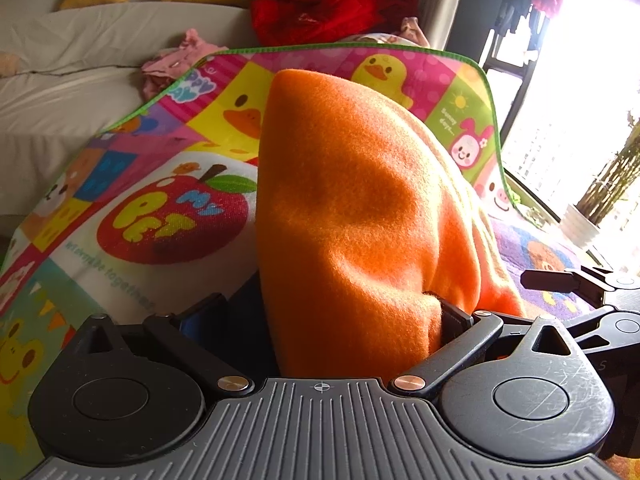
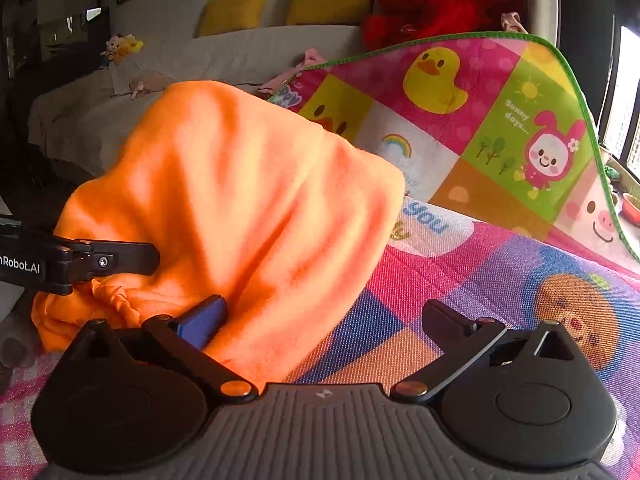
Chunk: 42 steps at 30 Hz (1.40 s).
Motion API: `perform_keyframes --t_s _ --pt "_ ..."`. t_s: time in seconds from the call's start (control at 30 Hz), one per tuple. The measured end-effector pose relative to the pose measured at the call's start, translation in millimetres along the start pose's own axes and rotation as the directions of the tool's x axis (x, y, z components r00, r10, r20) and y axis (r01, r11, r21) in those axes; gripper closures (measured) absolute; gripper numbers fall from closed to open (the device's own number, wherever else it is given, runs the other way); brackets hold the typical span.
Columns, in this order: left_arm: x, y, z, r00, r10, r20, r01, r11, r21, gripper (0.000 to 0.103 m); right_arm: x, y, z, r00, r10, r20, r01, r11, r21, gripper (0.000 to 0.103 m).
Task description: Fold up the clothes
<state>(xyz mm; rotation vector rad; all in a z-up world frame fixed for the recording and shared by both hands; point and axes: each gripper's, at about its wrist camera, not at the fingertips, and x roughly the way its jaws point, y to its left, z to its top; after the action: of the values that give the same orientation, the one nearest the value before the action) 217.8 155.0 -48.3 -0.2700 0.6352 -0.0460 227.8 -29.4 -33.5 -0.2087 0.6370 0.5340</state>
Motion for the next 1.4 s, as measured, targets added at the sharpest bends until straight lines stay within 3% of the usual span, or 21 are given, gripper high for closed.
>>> perform_keyframes --t_s 0.13,0.43,0.67,0.87,1.07,1.2,1.3,1.4 --pt "-3.1 -3.8 -1.1 0.999 0.032 -0.005 -0.032 0.999 -0.024 0.0 -8.0 8.4 -0.7 0.999 -0.048 0.02 0.048 0.999 -0.022 0.0" --pt "-37.8 -11.1 -8.6 0.997 0.079 -0.013 -0.079 0.997 -0.022 0.0 -24.9 6.9 0.5 0.998 -0.058 0.025 0.058 0.998 -0.012 0.0" --pt "-25.0 -20.2 -13.8 0.99 0.137 -0.037 -0.137 0.991 0.008 0.0 -8.3 18.5 -2.2 0.993 -0.112 0.026 0.114 0.989 -0.094 0.0" --pt "-26.9 -23.6 -12.3 0.987 0.154 -0.044 -0.154 0.988 0.014 0.0 -5.5 14.9 -2.1 0.991 -0.125 0.038 0.128 0.987 -0.098 0.0" --pt "-27.6 -15.2 -7.0 0.991 0.122 -0.054 -0.123 0.992 -0.02 0.0 2.4 19.2 3.6 0.99 -0.131 0.045 0.135 0.983 -0.128 0.0" --pt "-48.3 -6.7 20.7 0.995 0.072 0.074 -0.066 0.995 -0.07 0.0 8.8 25.7 7.4 0.989 -0.132 0.068 0.144 0.969 -0.2 0.0" --pt "-54.8 -7.5 51.5 0.983 -0.013 0.181 0.024 0.998 -0.059 0.0 12.0 32.2 10.9 0.983 -0.145 0.11 0.17 0.948 -0.271 0.0" --pt "-37.2 -9.3 55.7 0.989 -0.017 0.147 0.025 0.999 -0.048 0.0 14.5 37.4 16.9 0.975 -0.161 0.151 0.202 0.925 -0.32 0.0"
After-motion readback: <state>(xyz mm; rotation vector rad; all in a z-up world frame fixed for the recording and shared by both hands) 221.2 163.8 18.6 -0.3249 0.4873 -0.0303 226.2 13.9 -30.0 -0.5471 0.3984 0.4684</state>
